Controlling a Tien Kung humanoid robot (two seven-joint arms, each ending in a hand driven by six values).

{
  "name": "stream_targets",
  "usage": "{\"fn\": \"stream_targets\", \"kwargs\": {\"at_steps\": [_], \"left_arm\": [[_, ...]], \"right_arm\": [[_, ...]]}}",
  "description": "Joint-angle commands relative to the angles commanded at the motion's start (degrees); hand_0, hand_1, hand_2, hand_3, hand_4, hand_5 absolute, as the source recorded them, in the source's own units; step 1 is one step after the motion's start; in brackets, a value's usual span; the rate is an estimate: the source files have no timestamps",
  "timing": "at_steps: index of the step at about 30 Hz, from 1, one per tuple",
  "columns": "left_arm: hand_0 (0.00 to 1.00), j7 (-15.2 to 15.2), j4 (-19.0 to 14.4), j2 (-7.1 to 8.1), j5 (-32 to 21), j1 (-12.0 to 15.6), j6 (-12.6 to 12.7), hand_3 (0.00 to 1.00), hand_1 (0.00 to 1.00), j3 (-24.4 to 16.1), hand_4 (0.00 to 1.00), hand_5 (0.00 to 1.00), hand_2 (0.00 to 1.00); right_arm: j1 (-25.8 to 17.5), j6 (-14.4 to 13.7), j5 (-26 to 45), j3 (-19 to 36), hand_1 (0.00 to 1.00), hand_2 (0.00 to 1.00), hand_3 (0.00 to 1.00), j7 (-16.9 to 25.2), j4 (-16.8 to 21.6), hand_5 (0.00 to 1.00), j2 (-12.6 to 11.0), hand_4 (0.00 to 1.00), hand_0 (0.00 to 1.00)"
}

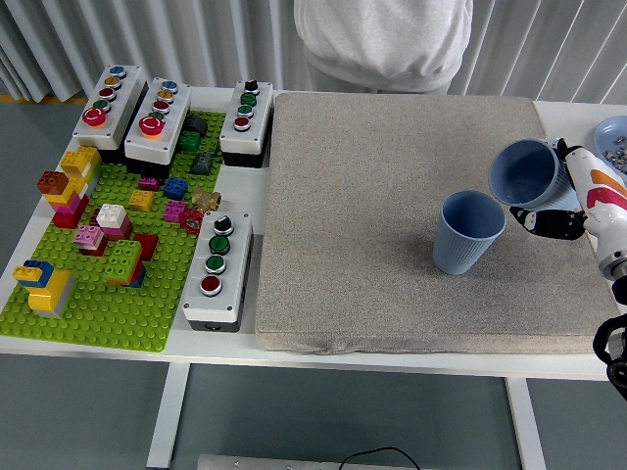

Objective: Pick cup pour cup place

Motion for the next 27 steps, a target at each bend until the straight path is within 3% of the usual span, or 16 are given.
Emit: {"fn": "stream_targets", "kwargs": {"at_steps": [27], "left_arm": [[0.737, 0.0, 0.1, 0.01, 0.0, -0.1, 0.0, 0.671, 0.733, -0.1, 0.522, 0.91, 0.801]], "right_arm": [[1.0, 1.7, -4.5, -1.2, 0.688, 0.593, 0.696, -2.0, 0.0, 0.16, -0.2, 0.767, 0.805]]}}
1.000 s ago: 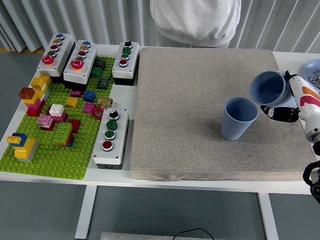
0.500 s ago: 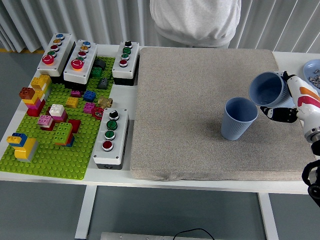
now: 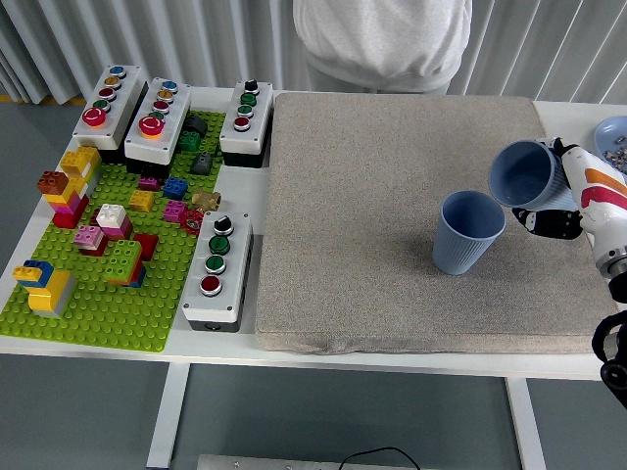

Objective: Pick cup pour cup place

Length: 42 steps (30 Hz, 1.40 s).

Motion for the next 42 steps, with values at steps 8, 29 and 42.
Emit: {"fn": "stream_targets", "kwargs": {"at_steps": [8, 29, 42], "left_arm": [[0.737, 0.1, 0.0, 0.03, 0.1, 0.2, 0.0, 0.671, 0.733, -0.2, 0.52, 0.909, 0.801], [0.737, 0.1, 0.0, 0.11, 0.1, 0.2, 0.0, 0.67, 0.733, -0.1, 0.522, 0.909, 0.801], [0.737, 0.1, 0.1, 0.16, 0.2, 0.1, 0.0, 0.67, 0.733, -0.2, 0.523, 0.91, 0.801]], "right_arm": [[0.0, 0.3, -0.6, -0.6, 0.688, 0.593, 0.695, -0.5, 0.0, 0.16, 0.0, 0.766, 0.805], [0.6, 1.7, -3.1, -0.9, 0.686, 0.59, 0.691, -2.2, 0.0, 0.161, -0.5, 0.764, 0.804], [1.0, 1.4, -2.4, -1.9, 0.686, 0.59, 0.69, -2.7, 0.0, 0.161, -0.4, 0.763, 0.804]]}}
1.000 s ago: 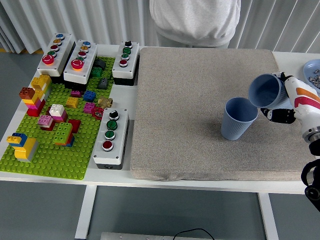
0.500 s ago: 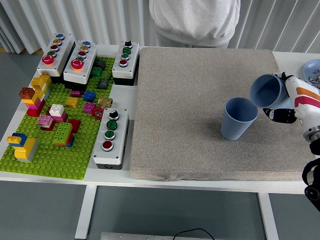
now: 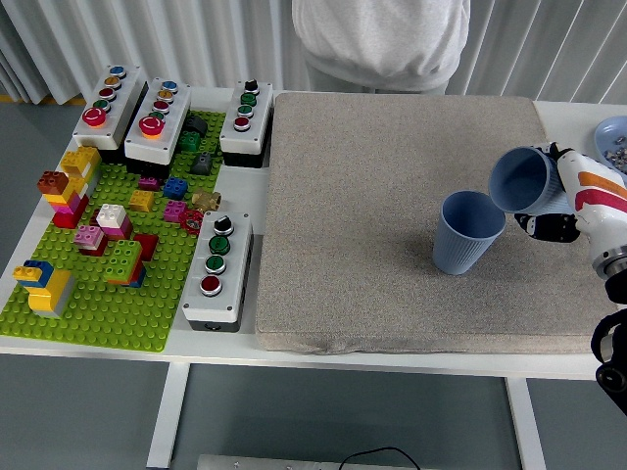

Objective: Pick cup pour cup place

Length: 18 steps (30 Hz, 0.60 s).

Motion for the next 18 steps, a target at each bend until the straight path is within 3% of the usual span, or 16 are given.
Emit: {"fn": "stream_targets", "kwargs": {"at_steps": [18], "left_arm": [[0.736, 0.2, 0.0, 0.02, 0.5, 0.2, 0.0, 0.67, 0.734, -0.5, 0.521, 0.911, 0.802]], "right_arm": [[0.6, -0.4, 0.9, -1.3, 0.685, 0.588, 0.689, 0.2, 0.0, 0.165, 0.7, 0.762, 0.802]]}}
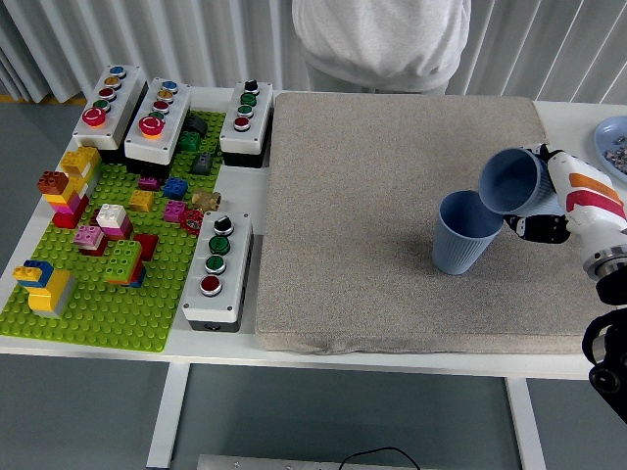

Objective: Pick cup pour cup place

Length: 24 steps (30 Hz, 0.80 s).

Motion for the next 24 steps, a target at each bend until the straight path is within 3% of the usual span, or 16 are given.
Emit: {"fn": "stream_targets", "kwargs": {"at_steps": [24], "left_arm": [[0.737, -0.2, 0.0, -0.02, -0.4, -0.3, 0.0, 0.671, 0.734, 0.3, 0.522, 0.913, 0.803]], "right_arm": [[0.6, 0.3, 0.0, 0.5, 0.684, 0.586, 0.689, -0.2, 0.0, 0.171, -0.5, 0.759, 0.801]]}}
